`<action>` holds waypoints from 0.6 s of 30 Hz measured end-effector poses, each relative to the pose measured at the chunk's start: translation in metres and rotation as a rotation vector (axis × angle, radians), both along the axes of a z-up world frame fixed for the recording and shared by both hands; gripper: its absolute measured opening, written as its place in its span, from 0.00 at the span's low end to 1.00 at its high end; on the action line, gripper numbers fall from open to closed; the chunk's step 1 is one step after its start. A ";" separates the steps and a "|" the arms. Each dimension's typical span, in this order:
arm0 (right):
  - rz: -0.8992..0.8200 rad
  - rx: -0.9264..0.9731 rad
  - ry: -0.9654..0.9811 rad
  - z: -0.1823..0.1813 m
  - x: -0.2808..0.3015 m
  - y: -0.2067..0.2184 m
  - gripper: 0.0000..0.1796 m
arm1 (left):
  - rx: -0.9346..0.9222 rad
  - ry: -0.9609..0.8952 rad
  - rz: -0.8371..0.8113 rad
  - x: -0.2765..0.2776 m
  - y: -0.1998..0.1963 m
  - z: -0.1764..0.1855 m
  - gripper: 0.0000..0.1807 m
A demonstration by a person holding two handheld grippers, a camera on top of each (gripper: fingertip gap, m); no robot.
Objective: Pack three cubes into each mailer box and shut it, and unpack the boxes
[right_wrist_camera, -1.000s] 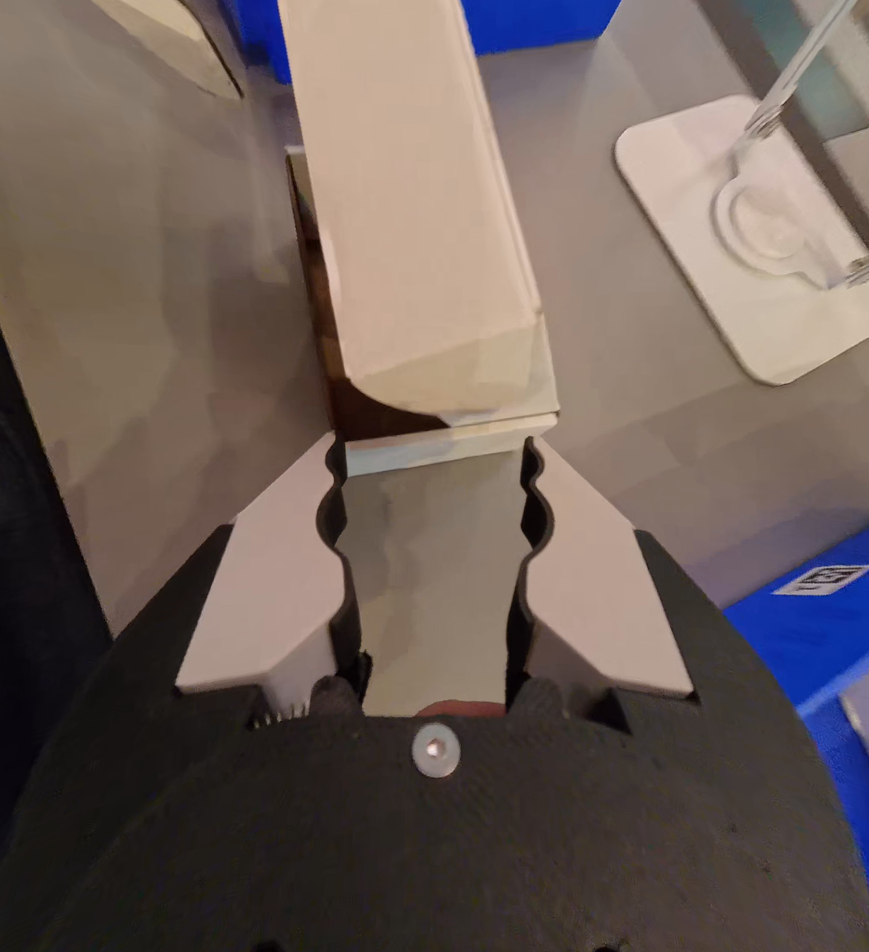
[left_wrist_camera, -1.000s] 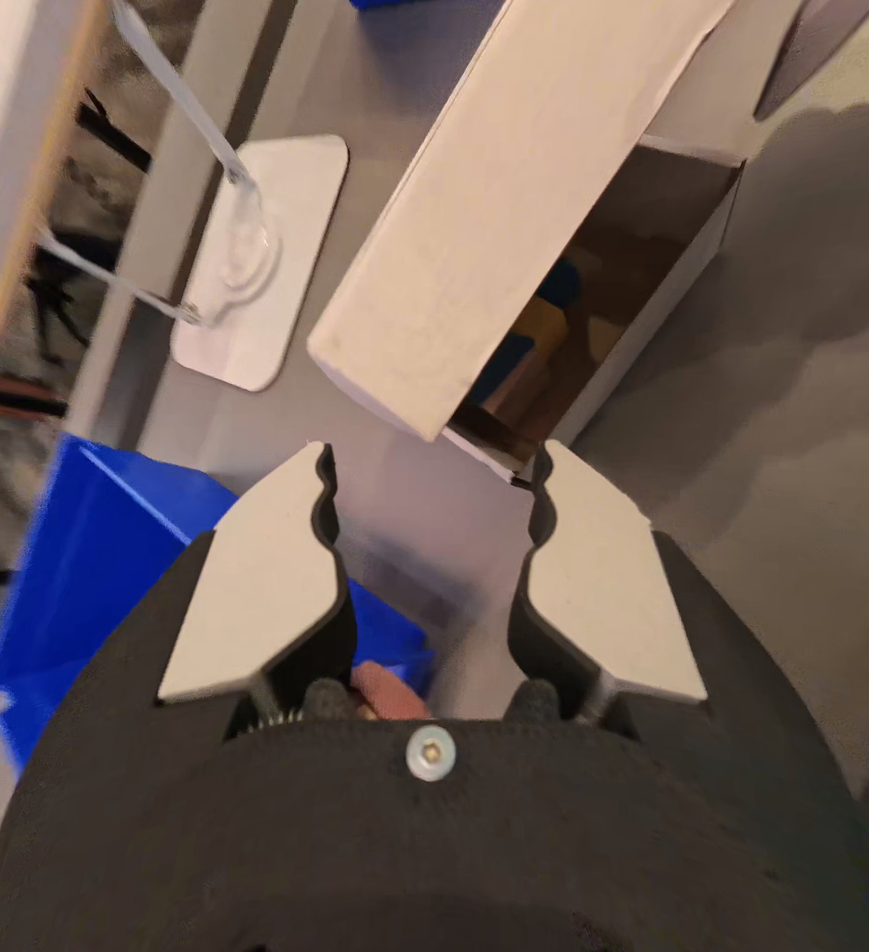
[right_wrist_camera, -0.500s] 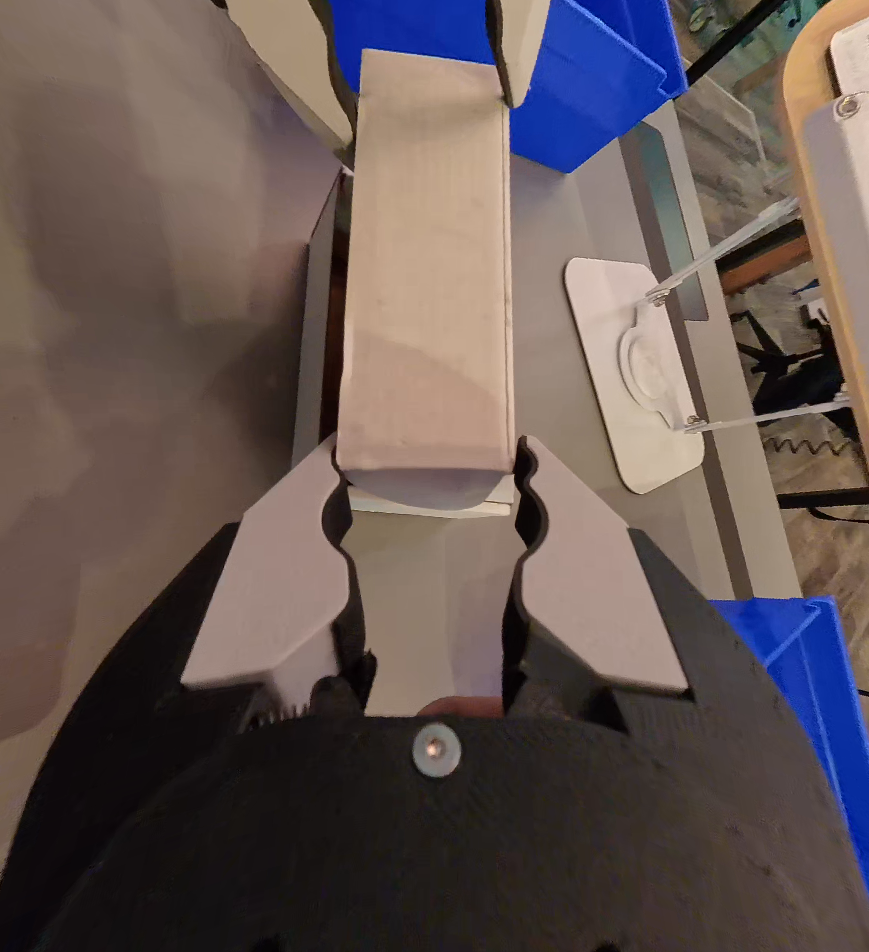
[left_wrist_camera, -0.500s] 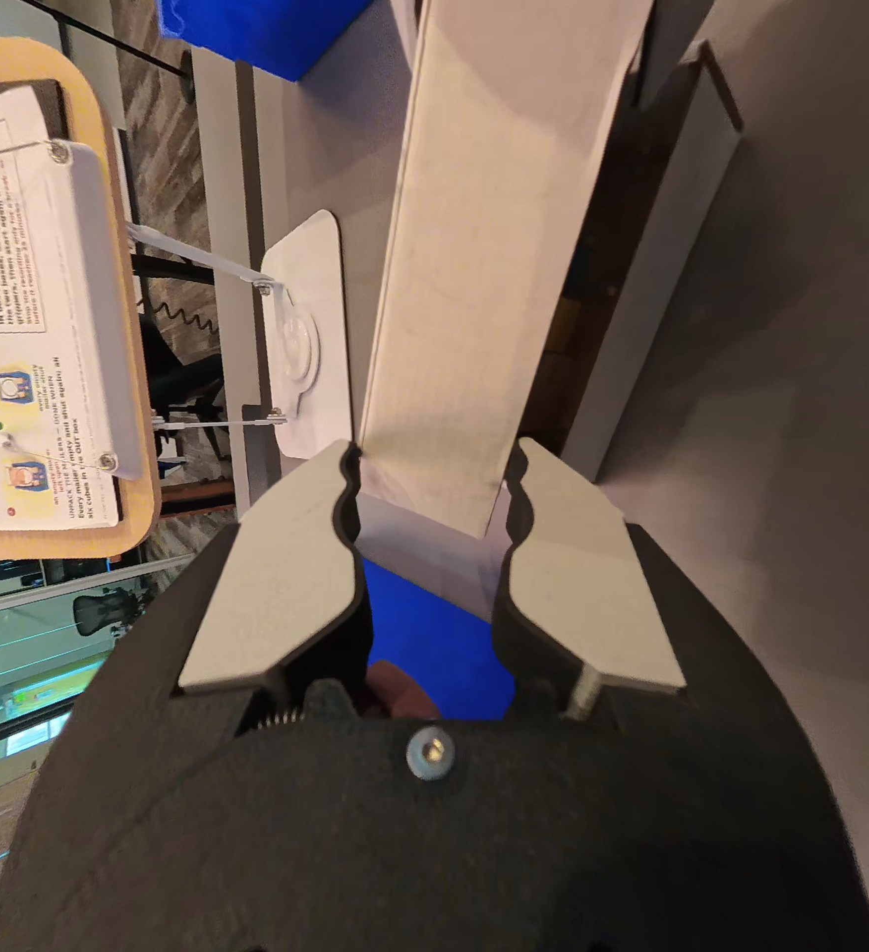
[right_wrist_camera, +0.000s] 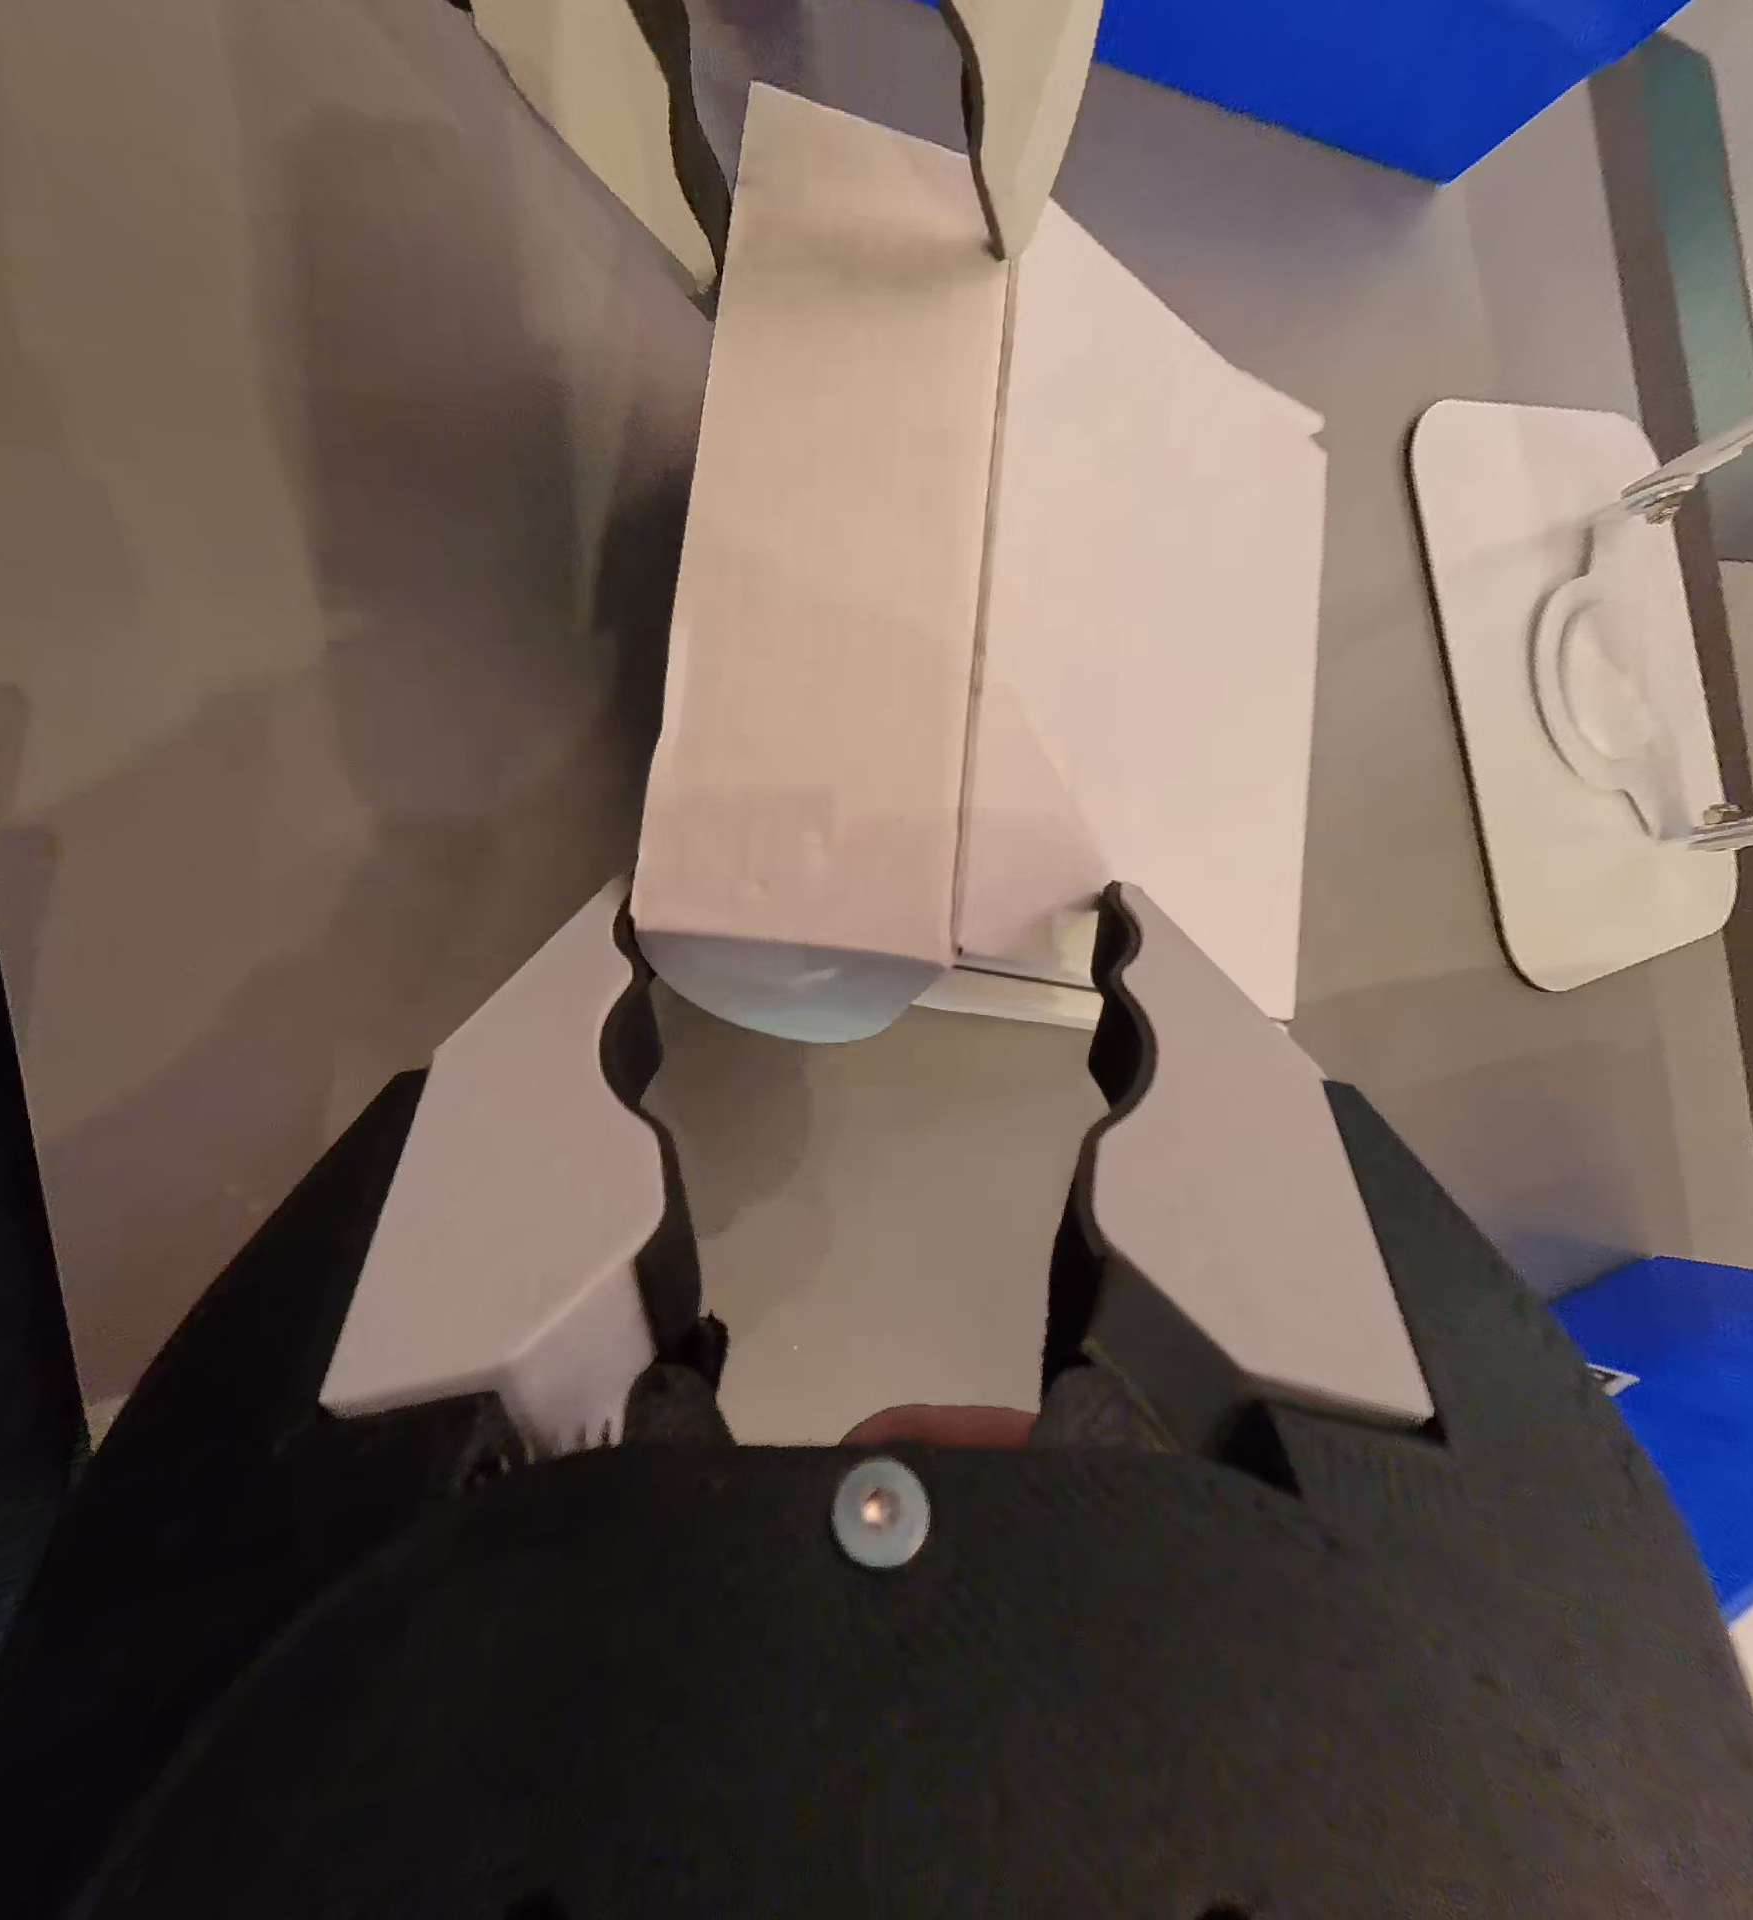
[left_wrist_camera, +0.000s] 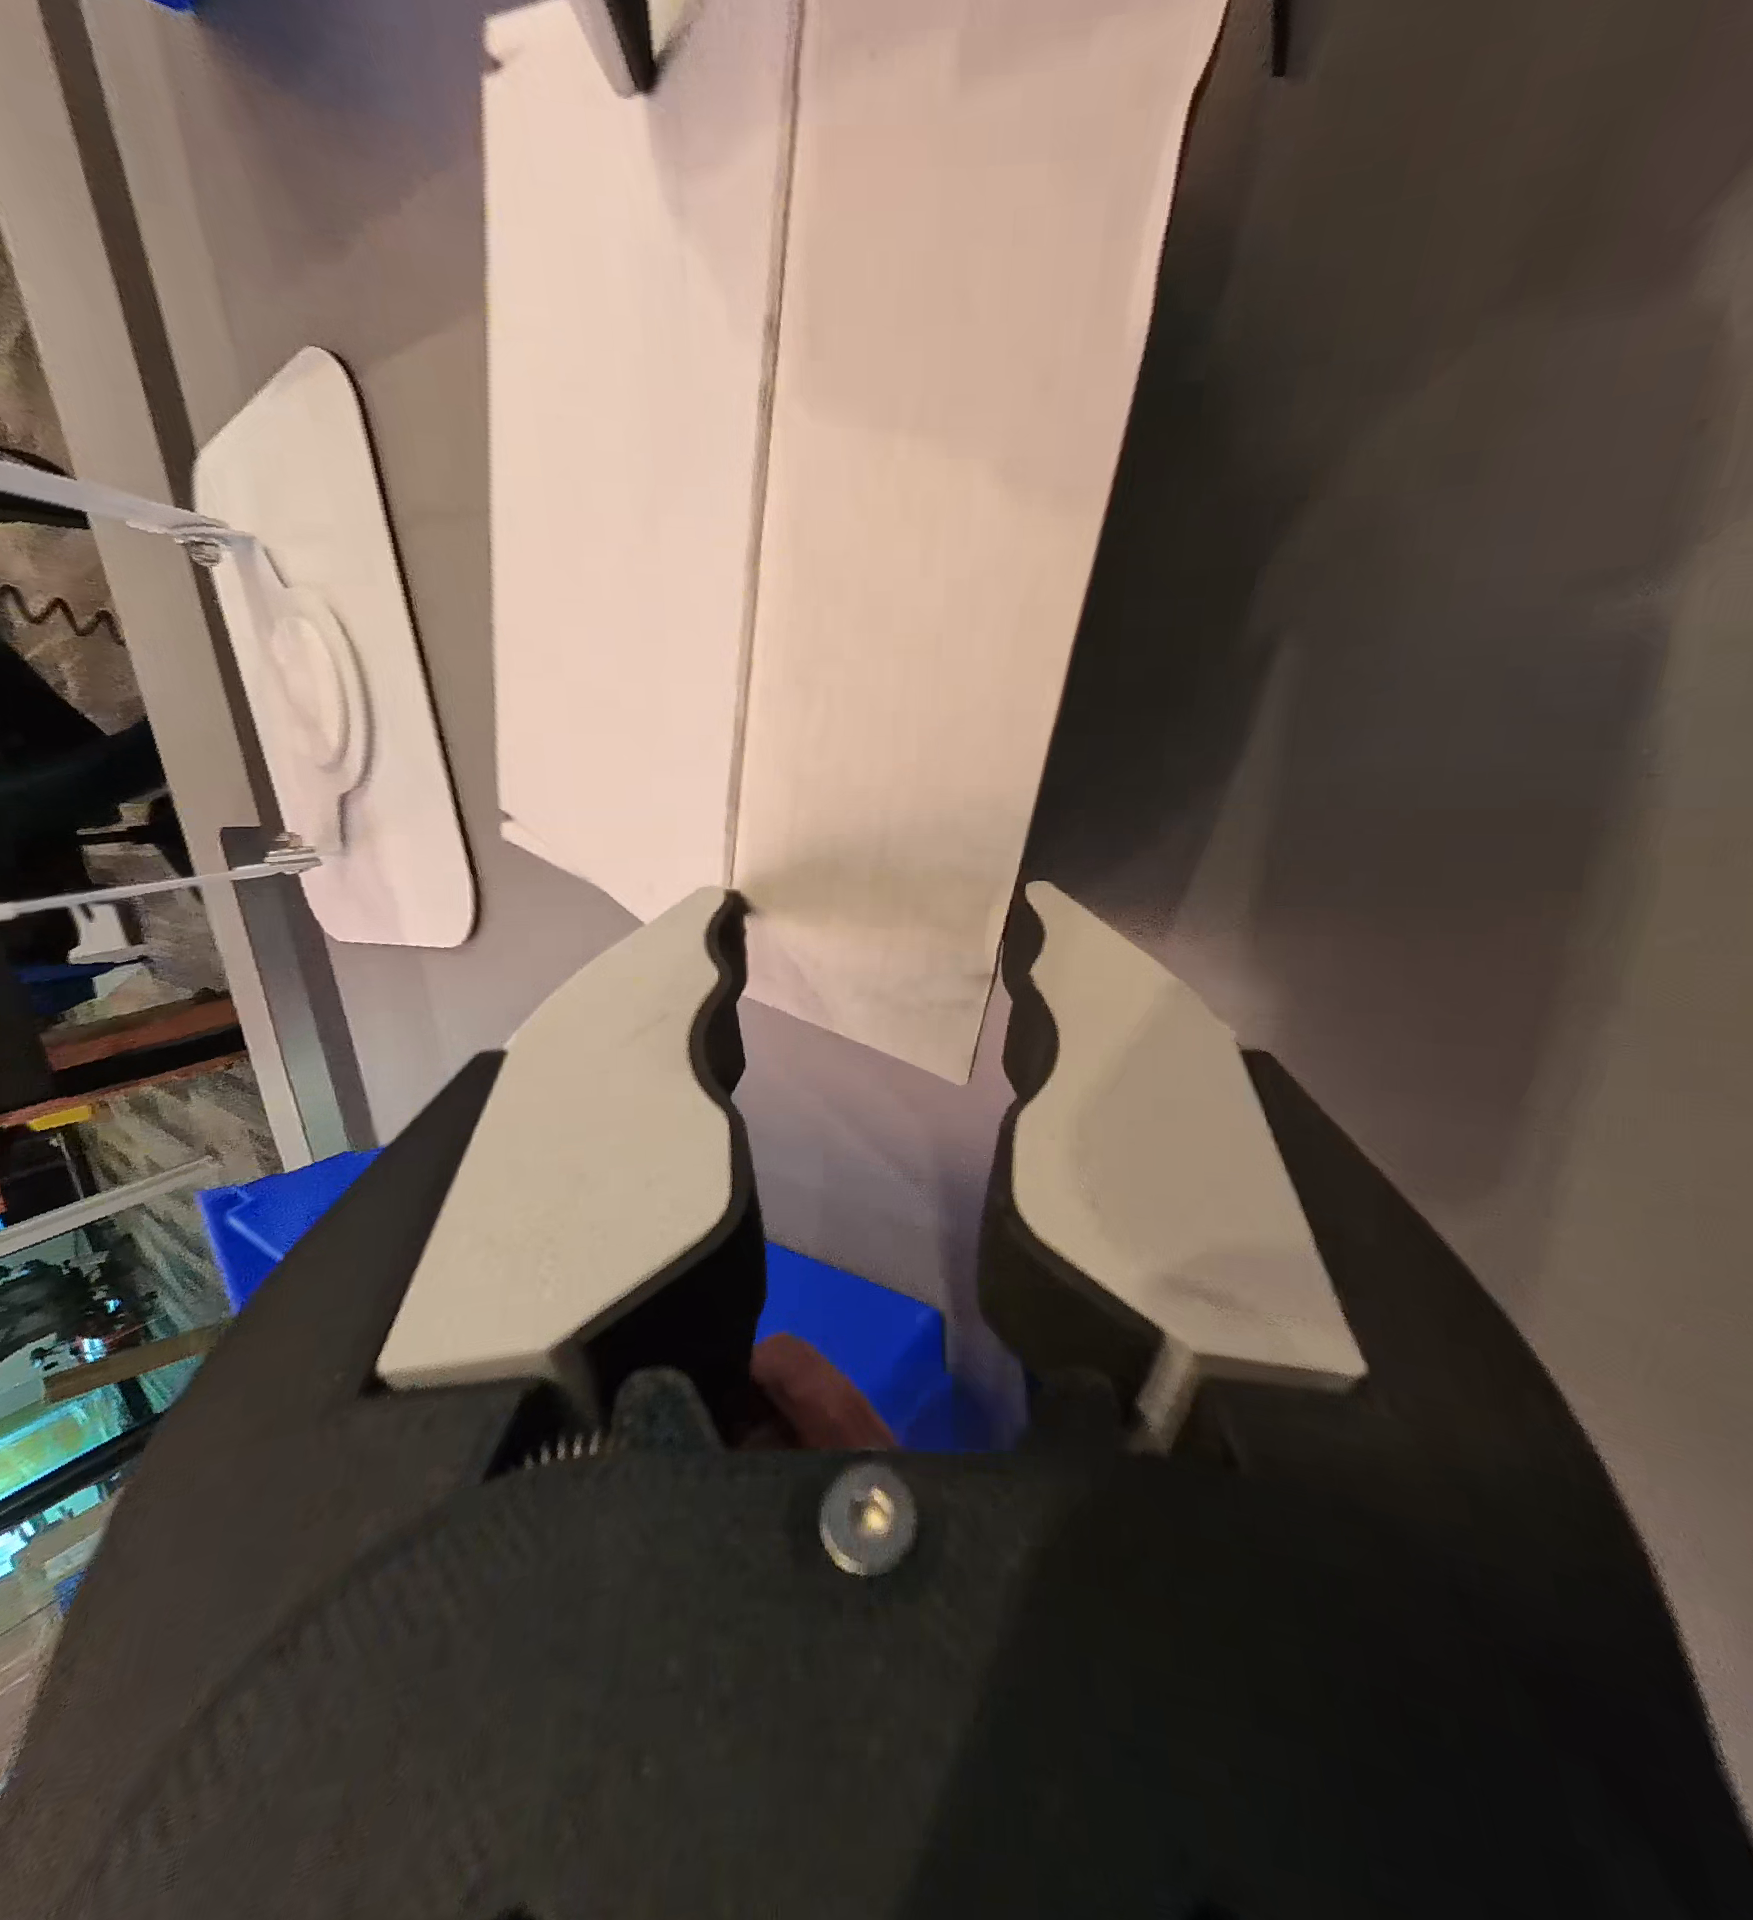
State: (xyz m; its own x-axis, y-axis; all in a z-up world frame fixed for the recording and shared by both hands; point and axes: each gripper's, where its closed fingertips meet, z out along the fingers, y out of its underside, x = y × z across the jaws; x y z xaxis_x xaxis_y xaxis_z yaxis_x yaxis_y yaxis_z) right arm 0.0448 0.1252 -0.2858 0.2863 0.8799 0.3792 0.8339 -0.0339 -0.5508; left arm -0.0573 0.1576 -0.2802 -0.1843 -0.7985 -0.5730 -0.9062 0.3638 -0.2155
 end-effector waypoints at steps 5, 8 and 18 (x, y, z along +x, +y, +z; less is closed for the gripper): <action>-0.002 -0.012 -0.034 -0.009 0.002 0.000 0.48 | -0.016 -0.004 0.017 0.002 -0.001 -0.011 0.27; 0.001 -0.011 -0.045 -0.011 0.002 0.000 0.48 | -0.023 -0.014 0.029 0.004 -0.001 -0.013 0.27; 0.028 0.041 -0.116 -0.015 0.006 0.001 0.48 | -0.081 -0.053 0.057 0.004 -0.004 -0.013 0.28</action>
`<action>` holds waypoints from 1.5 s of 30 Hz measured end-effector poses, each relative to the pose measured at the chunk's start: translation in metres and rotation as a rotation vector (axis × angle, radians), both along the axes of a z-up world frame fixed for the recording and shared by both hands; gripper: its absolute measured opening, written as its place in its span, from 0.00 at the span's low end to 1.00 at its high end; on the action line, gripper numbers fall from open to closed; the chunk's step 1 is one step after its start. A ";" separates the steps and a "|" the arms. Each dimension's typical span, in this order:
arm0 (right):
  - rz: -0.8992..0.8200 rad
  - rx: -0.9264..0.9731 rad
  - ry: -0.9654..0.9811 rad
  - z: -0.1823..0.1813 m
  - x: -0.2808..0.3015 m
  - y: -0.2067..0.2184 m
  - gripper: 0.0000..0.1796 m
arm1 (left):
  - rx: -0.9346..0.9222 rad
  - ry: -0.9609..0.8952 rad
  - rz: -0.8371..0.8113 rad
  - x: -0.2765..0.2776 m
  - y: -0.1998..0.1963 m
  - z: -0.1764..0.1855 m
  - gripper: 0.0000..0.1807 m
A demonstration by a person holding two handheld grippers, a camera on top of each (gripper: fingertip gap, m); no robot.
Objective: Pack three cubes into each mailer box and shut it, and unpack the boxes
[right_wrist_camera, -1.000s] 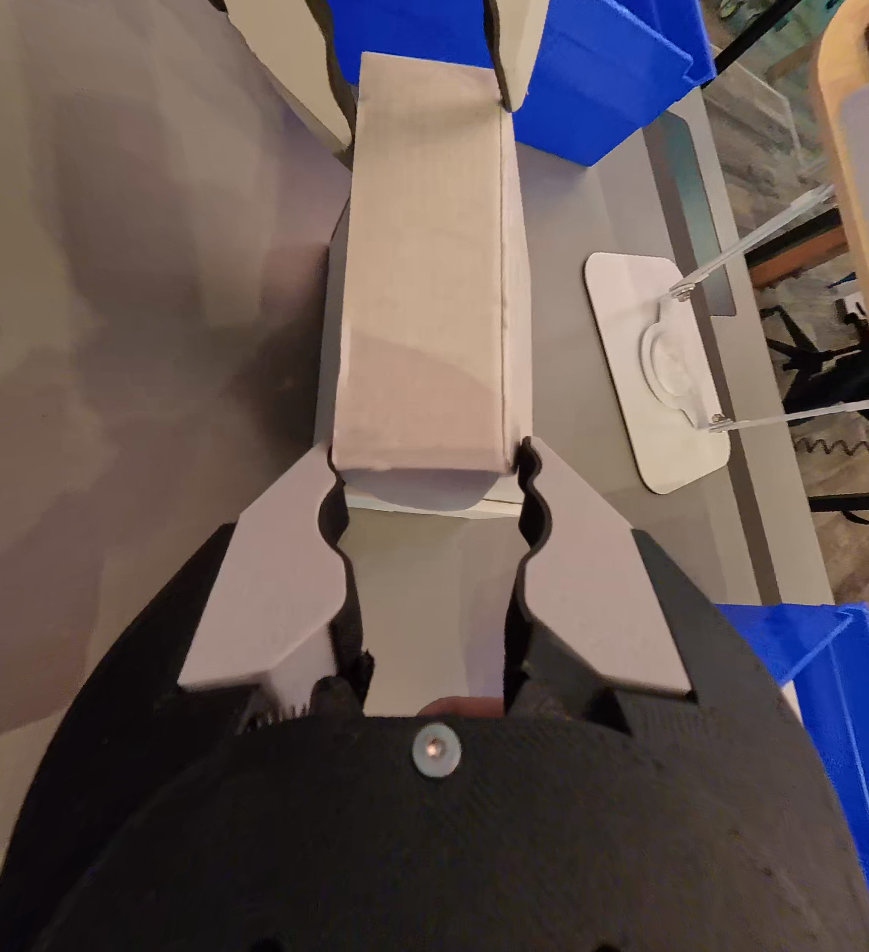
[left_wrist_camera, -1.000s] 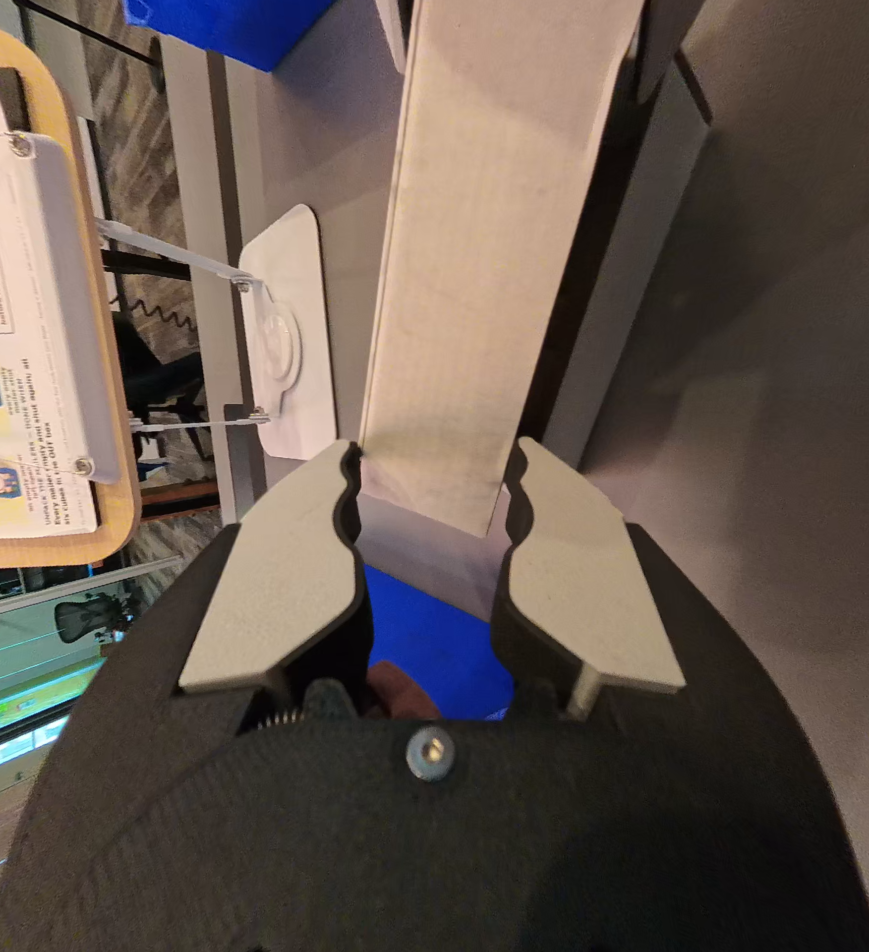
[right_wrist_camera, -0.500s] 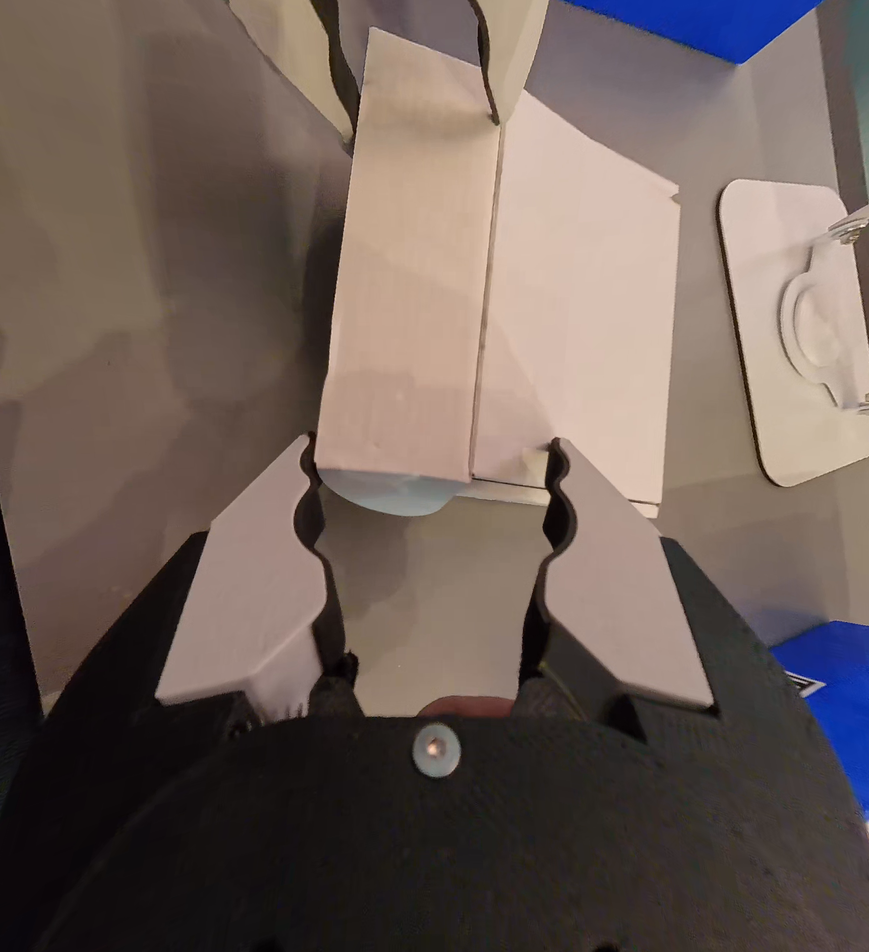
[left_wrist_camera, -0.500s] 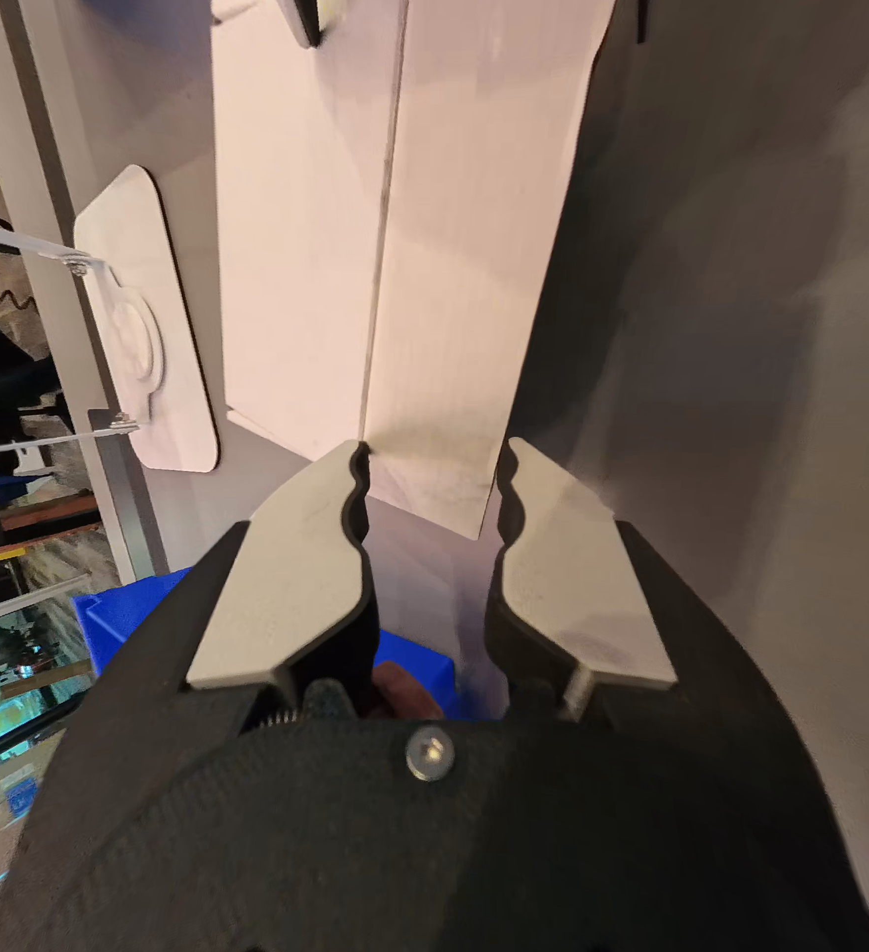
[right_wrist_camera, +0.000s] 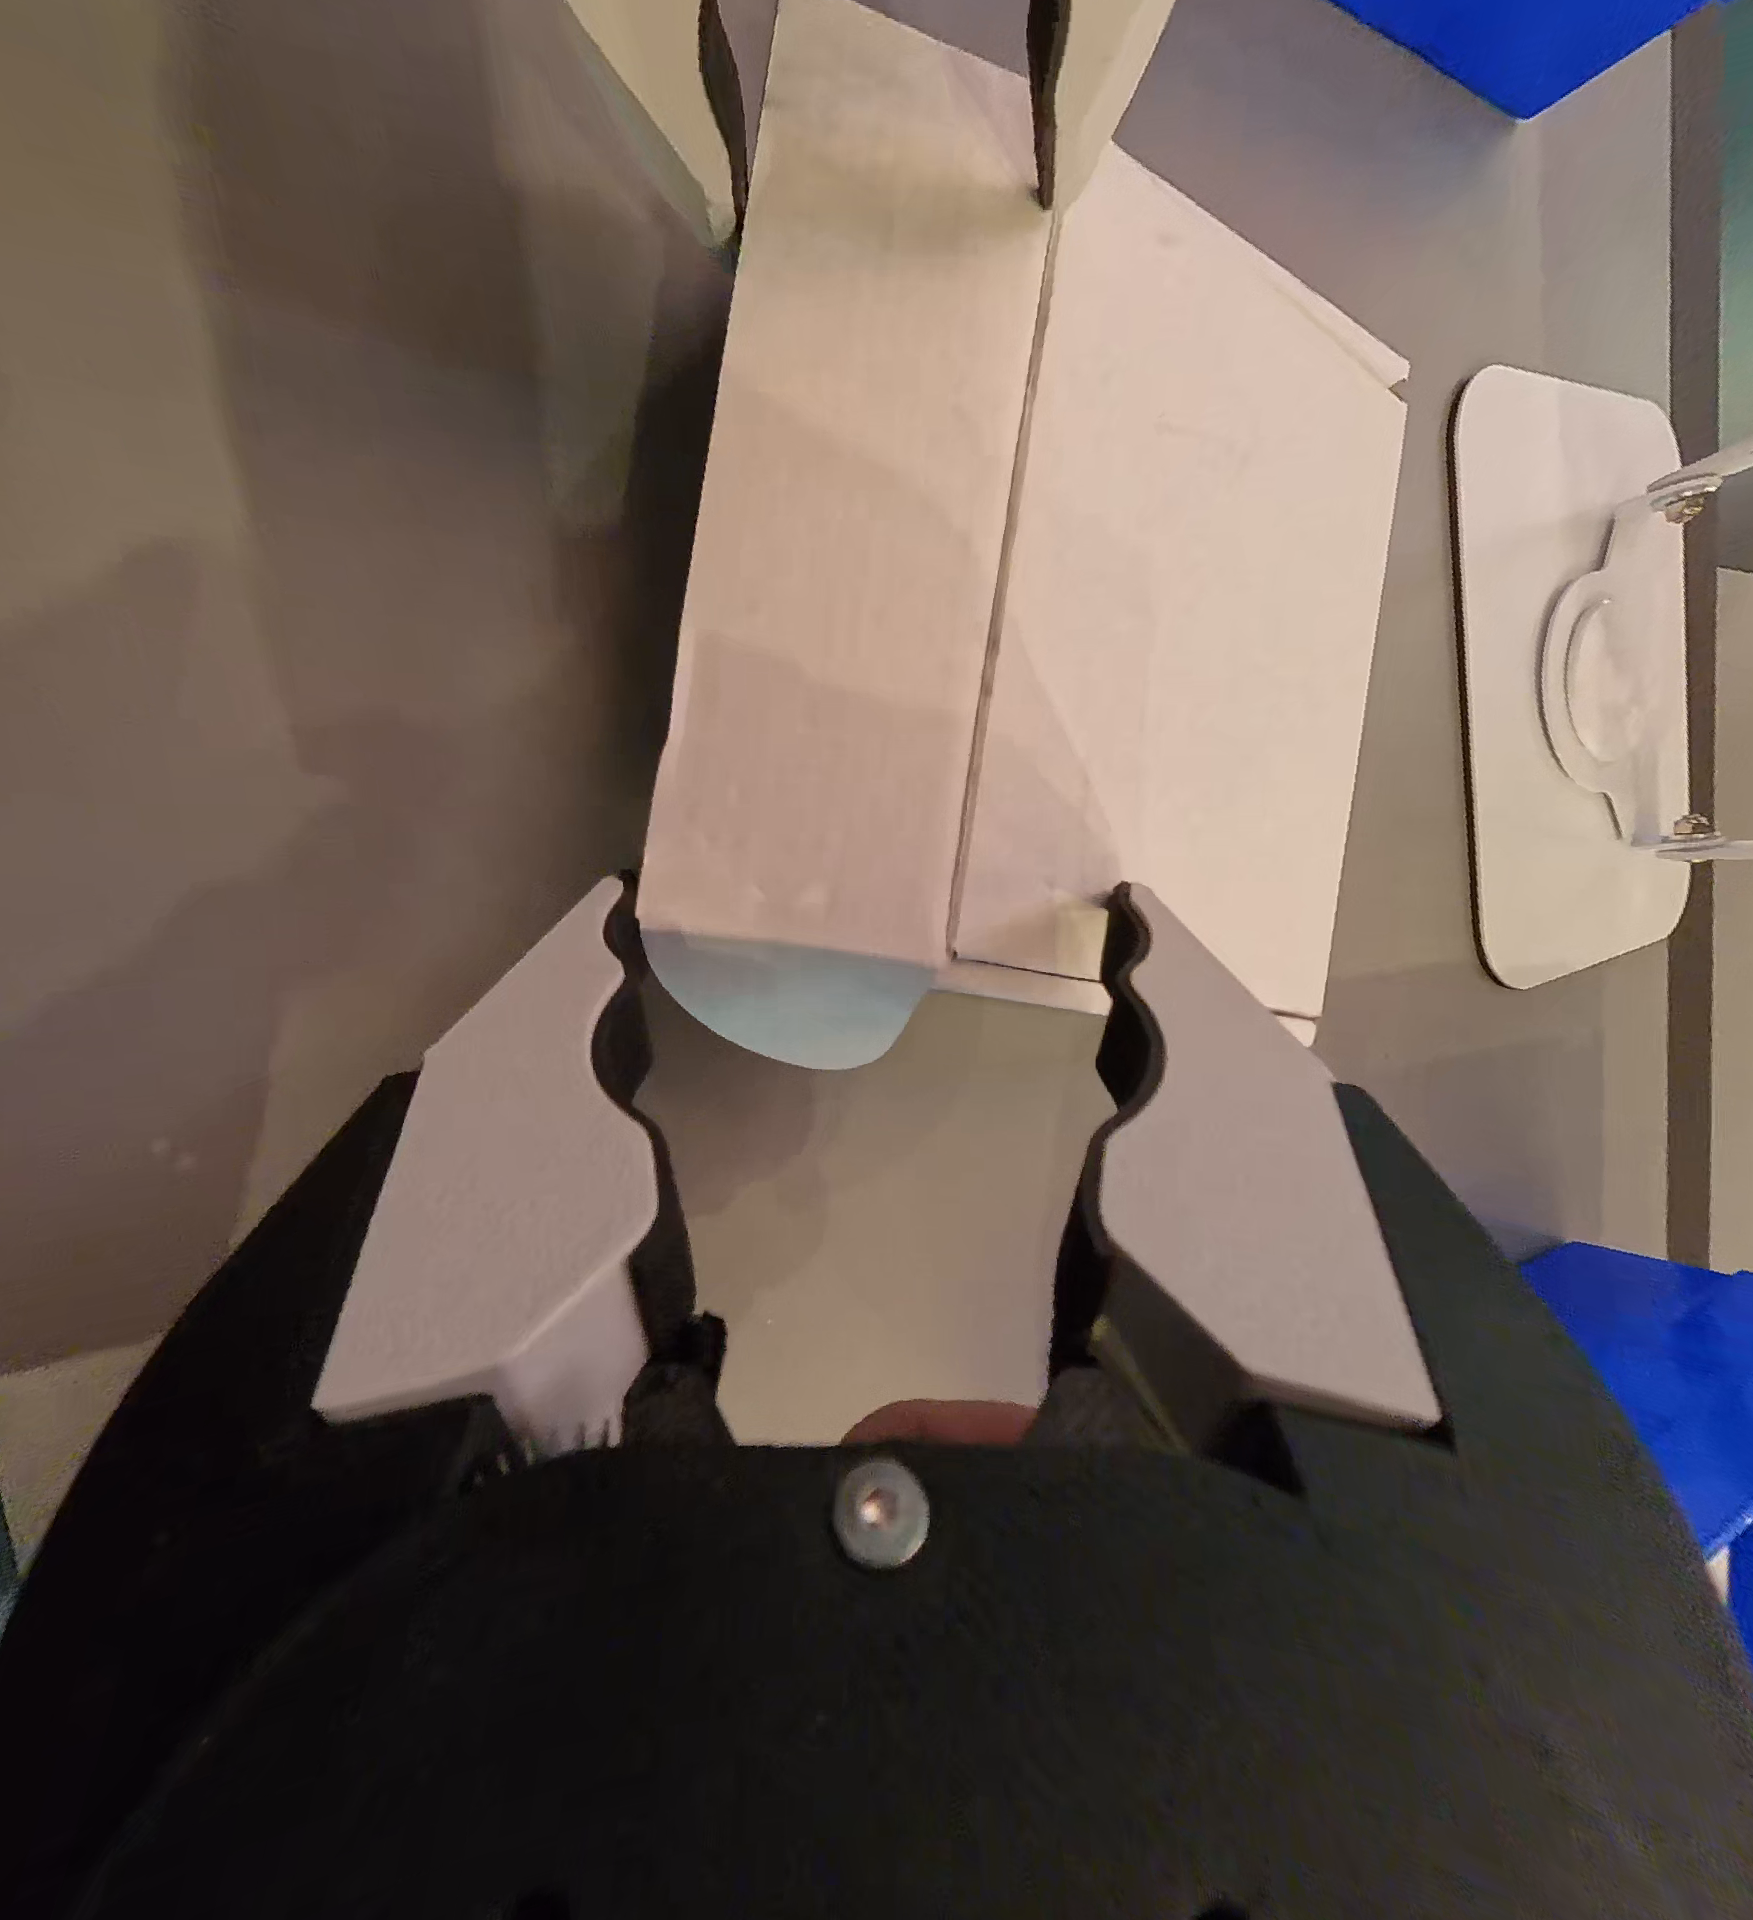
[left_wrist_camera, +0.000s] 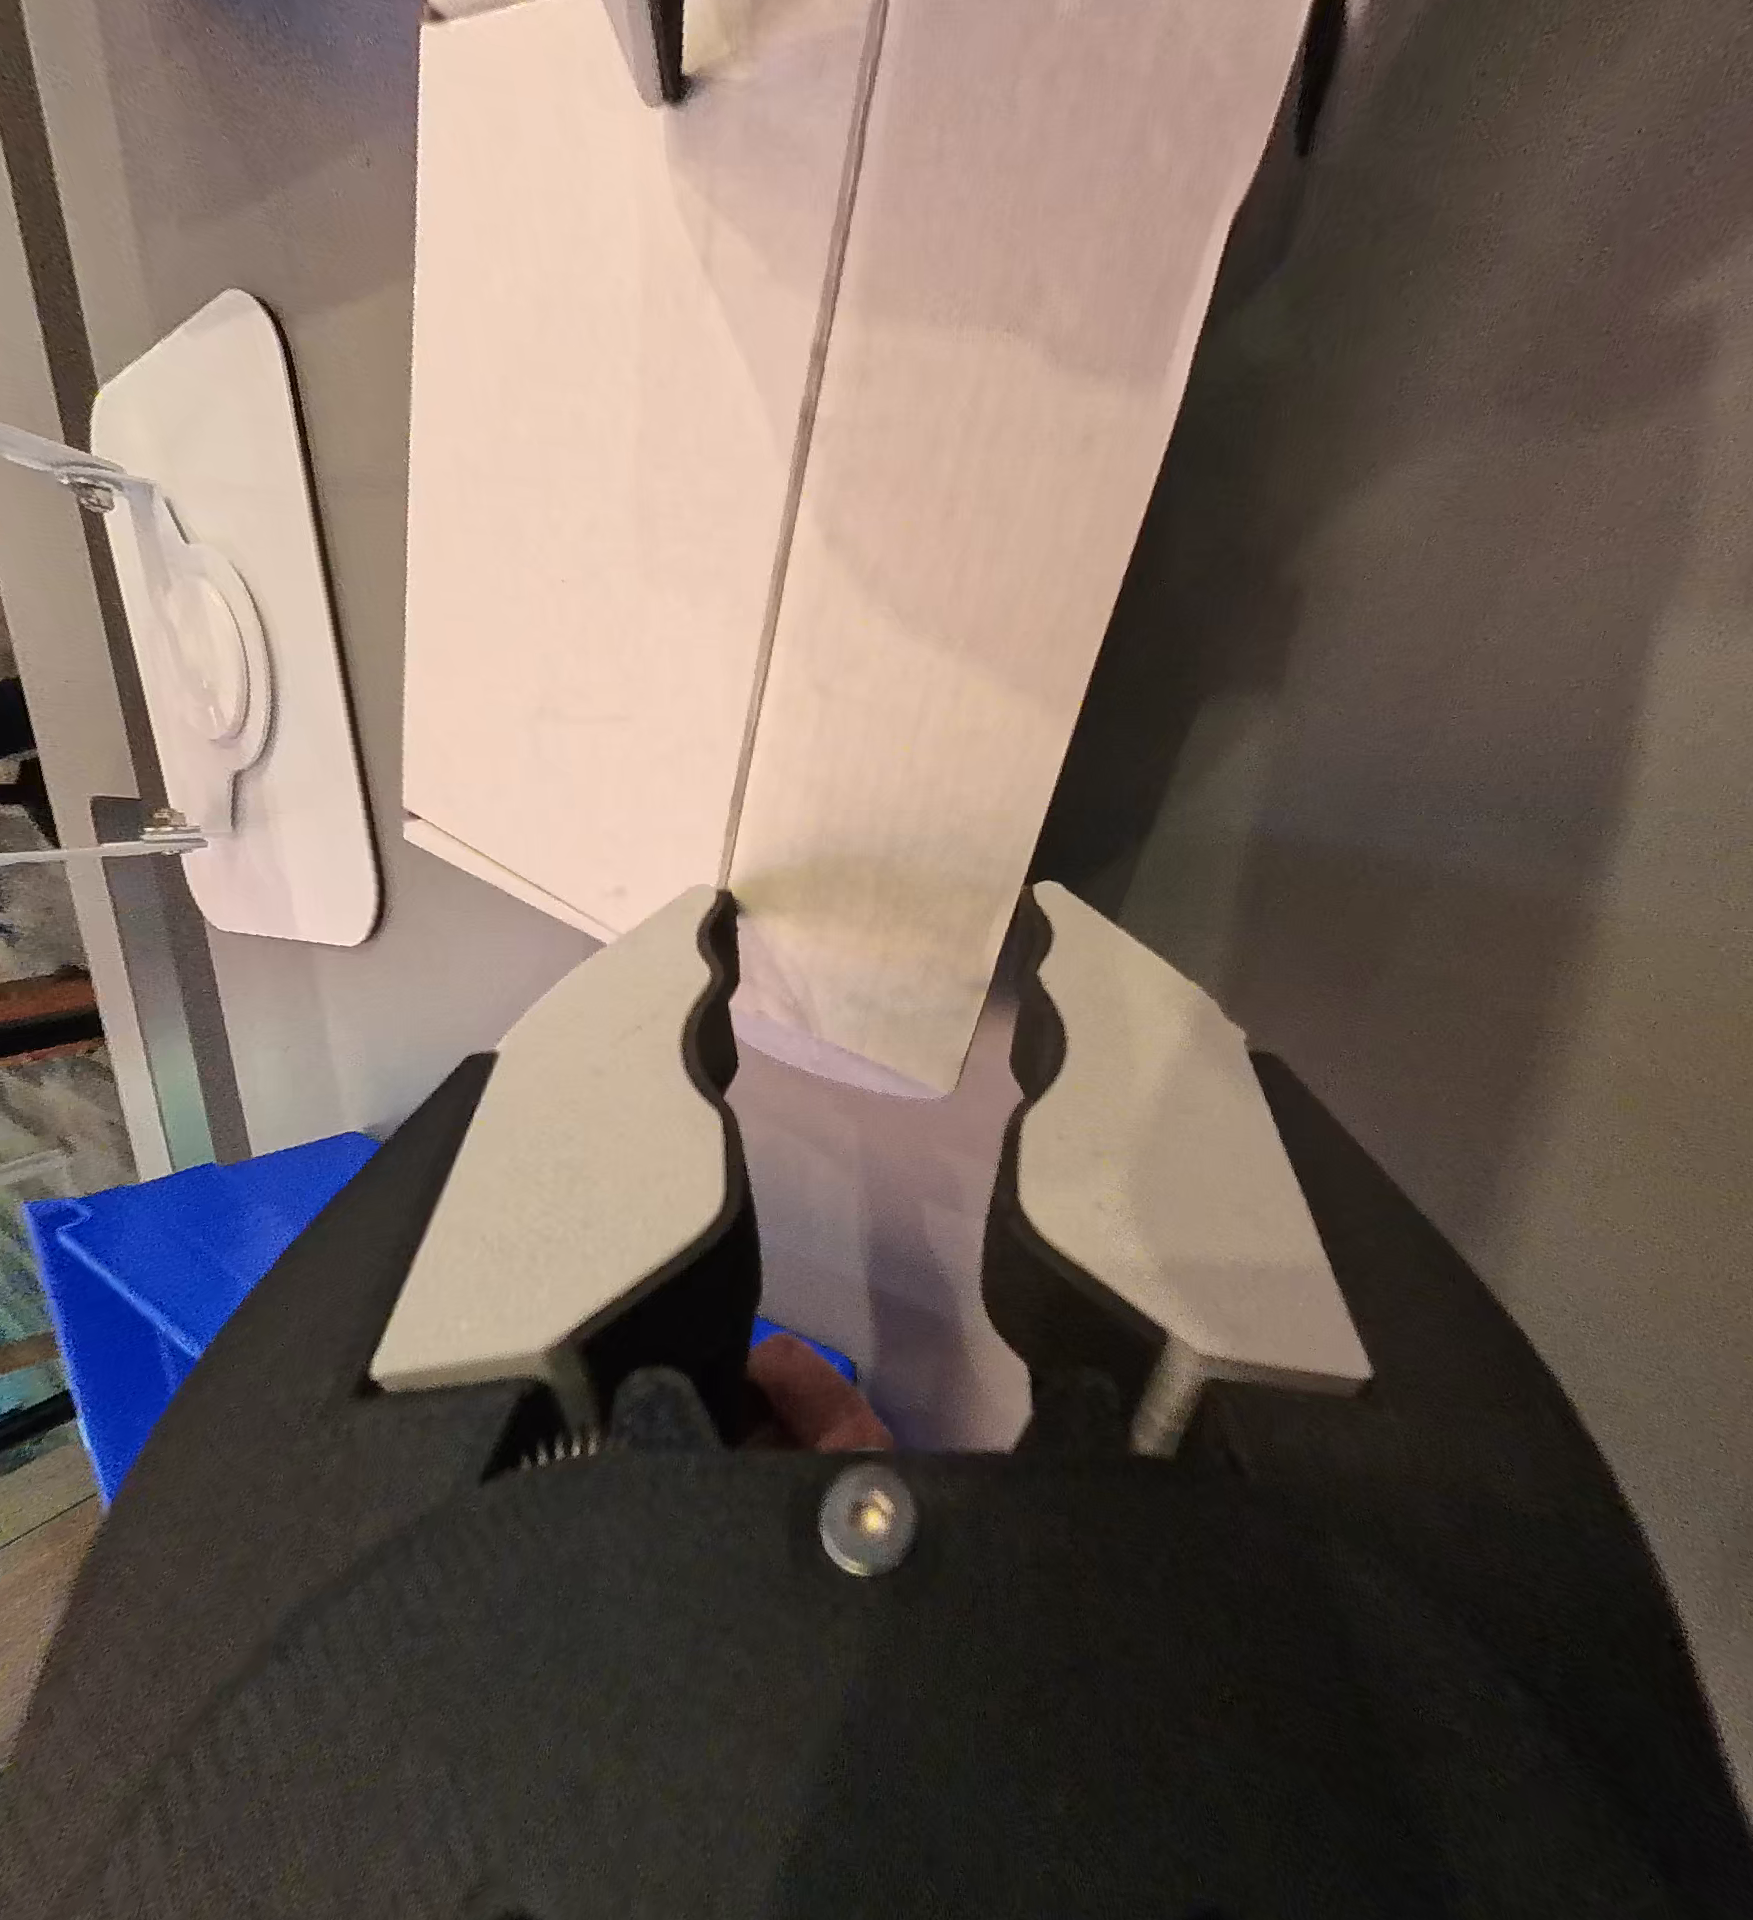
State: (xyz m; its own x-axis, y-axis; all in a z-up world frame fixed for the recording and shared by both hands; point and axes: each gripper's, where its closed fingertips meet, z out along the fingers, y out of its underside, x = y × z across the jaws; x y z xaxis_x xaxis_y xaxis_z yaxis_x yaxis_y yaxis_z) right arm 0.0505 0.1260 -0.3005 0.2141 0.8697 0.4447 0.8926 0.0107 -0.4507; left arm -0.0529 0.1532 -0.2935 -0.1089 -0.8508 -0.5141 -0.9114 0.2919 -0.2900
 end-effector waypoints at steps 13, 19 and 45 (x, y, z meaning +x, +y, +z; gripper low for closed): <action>0.048 0.006 -0.026 0.007 0.001 -0.010 0.43 | -0.102 -0.010 -0.033 0.008 -0.004 0.000 0.35; 0.059 0.014 -0.071 0.002 0.001 -0.011 0.39 | -0.036 0.033 -0.013 0.010 0.001 -0.004 0.32; -0.022 0.022 0.038 0.016 0.019 -0.011 0.51 | 0.142 -0.002 -0.043 0.011 0.001 -0.009 0.38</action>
